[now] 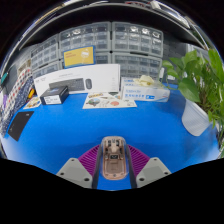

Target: Arrange mouse

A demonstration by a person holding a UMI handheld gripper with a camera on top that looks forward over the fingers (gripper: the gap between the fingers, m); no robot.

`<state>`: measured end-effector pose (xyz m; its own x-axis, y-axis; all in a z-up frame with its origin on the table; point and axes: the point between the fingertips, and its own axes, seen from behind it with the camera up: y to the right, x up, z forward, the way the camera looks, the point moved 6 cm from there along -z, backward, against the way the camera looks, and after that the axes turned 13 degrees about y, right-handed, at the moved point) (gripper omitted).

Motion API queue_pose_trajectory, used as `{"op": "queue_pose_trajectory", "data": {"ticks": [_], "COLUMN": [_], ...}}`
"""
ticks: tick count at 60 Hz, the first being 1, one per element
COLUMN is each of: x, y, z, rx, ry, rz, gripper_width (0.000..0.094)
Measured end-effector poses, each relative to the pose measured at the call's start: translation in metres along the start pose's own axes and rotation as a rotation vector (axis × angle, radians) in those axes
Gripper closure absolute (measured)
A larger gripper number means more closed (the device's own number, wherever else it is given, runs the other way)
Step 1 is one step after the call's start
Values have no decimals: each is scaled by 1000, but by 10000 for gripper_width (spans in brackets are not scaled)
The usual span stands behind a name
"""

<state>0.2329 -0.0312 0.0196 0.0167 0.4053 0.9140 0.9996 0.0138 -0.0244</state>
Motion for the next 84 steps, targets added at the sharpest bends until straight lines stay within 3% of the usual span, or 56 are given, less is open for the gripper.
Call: {"op": "queue_pose_trajectory", "data": {"ticks": [10, 21, 28, 40, 49, 56, 65, 80, 84], "x": [0, 15, 84, 217, 256, 229, 150, 38, 34], "y": [-2, -10, -41, -176, -302, -398, -480, -523, -522], "z": [0, -1, -10, -32, -28, -1, 39, 73, 74], "rx": [-8, -51, -113, -95, -35, 41, 89, 98, 99], "ry": [-14, -68, 31, 214, 285, 244, 105, -85, -71], "rz": [-61, -49, -47, 30, 28, 16, -25, -49, -74], "gripper_width": [575, 574, 572, 572, 572, 575, 575, 575, 574]}}
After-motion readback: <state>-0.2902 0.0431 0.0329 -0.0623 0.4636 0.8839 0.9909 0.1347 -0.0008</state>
